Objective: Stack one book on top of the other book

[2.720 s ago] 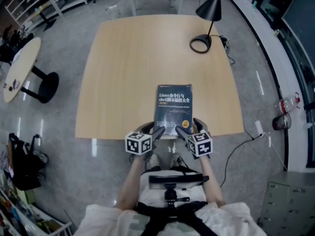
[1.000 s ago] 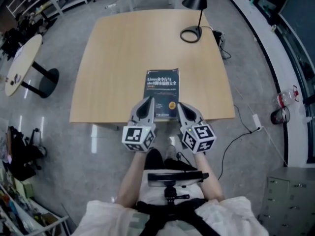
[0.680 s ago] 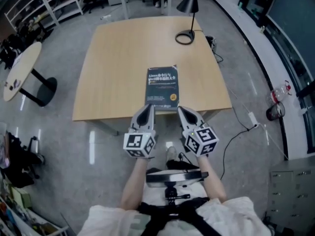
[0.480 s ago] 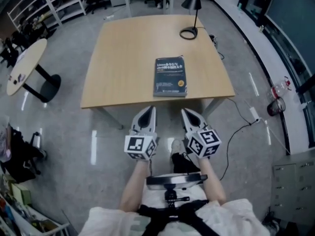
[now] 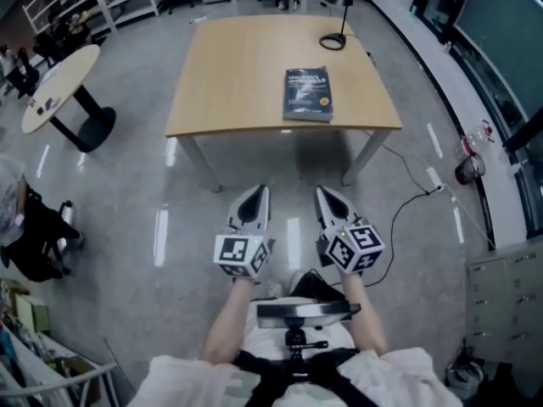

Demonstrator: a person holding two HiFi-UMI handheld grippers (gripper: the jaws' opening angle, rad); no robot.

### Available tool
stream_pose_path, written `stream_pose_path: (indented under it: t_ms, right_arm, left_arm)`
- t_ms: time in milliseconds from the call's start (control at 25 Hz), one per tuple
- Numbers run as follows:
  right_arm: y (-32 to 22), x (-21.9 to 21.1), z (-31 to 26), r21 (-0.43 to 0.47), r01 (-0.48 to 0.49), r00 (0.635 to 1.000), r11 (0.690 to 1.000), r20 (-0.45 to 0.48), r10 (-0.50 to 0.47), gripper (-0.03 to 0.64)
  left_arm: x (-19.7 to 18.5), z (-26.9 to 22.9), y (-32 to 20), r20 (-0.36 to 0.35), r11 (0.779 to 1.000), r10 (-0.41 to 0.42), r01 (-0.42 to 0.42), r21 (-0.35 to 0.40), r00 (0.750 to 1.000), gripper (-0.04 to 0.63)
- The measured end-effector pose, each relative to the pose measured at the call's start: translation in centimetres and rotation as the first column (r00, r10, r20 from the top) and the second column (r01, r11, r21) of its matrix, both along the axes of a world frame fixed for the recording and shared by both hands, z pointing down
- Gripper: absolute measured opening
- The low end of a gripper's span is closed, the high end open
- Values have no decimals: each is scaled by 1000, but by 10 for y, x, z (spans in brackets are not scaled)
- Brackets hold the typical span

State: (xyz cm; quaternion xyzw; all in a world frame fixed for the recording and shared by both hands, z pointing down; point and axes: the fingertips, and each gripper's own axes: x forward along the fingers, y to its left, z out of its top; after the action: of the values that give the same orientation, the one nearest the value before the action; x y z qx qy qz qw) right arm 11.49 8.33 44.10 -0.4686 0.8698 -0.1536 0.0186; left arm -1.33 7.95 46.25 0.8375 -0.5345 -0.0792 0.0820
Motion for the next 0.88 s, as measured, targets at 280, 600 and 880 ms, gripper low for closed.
stream_pose_path:
  t_ms: [280, 600, 880]
  right_arm:
    - [88, 34, 3, -12, -45, 998, 999, 43, 45, -2]
    - [198, 72, -9, 13, -24, 999, 1000, 27, 24, -2]
    - [248, 77, -25, 57, 13, 1000, 998, 3, -14, -2]
  left_arm:
    - [23, -16, 80, 8, 1000, 7, -8, 23, 1000, 11]
    - [47, -21, 196, 14, 999, -44, 44, 11, 999, 11]
    - [49, -33, 254, 27, 996, -84, 83, 34, 996, 11]
